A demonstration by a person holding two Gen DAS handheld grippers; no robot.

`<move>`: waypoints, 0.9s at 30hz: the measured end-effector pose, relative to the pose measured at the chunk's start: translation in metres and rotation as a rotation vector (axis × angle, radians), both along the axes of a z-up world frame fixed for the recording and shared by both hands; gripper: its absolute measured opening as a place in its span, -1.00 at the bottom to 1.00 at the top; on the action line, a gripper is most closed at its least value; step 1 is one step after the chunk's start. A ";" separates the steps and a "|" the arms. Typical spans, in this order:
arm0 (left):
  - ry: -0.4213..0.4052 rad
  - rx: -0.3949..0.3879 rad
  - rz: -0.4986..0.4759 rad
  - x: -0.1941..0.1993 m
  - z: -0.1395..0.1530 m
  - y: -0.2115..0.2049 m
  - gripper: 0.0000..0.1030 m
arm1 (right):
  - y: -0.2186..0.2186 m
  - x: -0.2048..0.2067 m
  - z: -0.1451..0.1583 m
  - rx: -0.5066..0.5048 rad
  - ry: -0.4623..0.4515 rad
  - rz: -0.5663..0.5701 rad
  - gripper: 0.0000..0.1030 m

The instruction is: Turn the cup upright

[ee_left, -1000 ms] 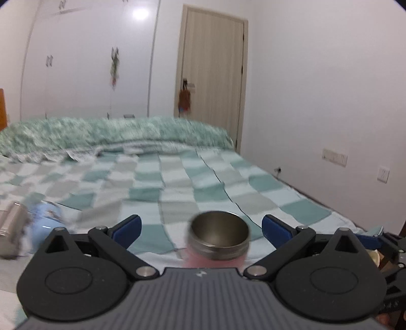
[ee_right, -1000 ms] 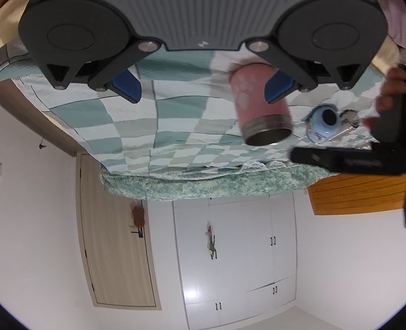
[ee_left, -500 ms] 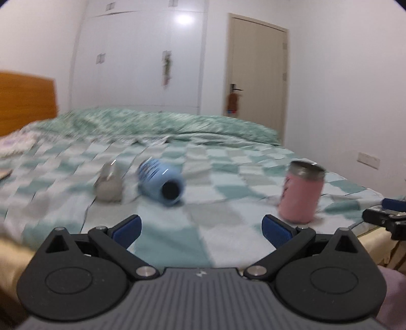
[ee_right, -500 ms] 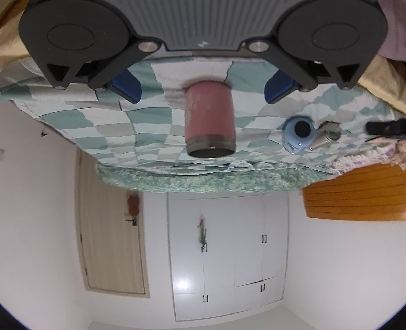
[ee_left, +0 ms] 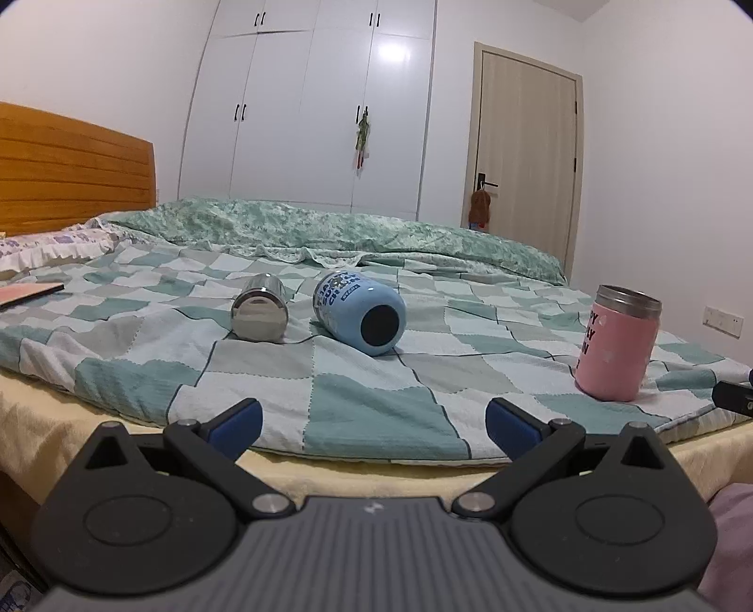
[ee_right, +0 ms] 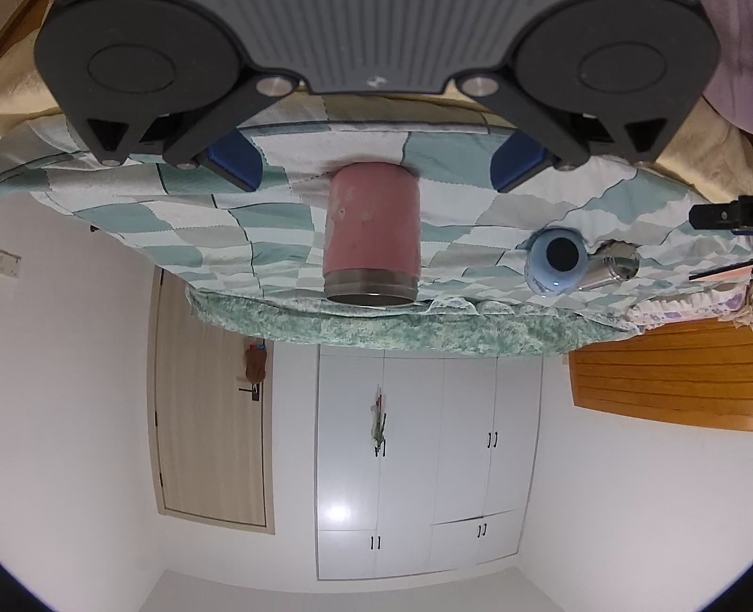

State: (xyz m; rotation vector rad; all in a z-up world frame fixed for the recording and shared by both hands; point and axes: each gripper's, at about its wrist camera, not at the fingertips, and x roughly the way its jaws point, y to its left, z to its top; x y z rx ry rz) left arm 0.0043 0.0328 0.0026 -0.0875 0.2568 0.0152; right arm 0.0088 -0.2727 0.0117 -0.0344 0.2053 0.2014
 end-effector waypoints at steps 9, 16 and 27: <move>0.009 0.009 0.003 0.003 -0.003 -0.003 1.00 | 0.006 -0.001 0.000 -0.027 -0.023 0.002 1.00; 0.013 0.006 0.000 0.004 -0.004 -0.004 1.00 | 0.003 -0.003 -0.001 -0.022 -0.031 0.001 1.00; 0.012 0.007 0.001 0.004 -0.005 -0.005 1.00 | 0.003 -0.005 -0.001 -0.020 -0.043 0.000 1.00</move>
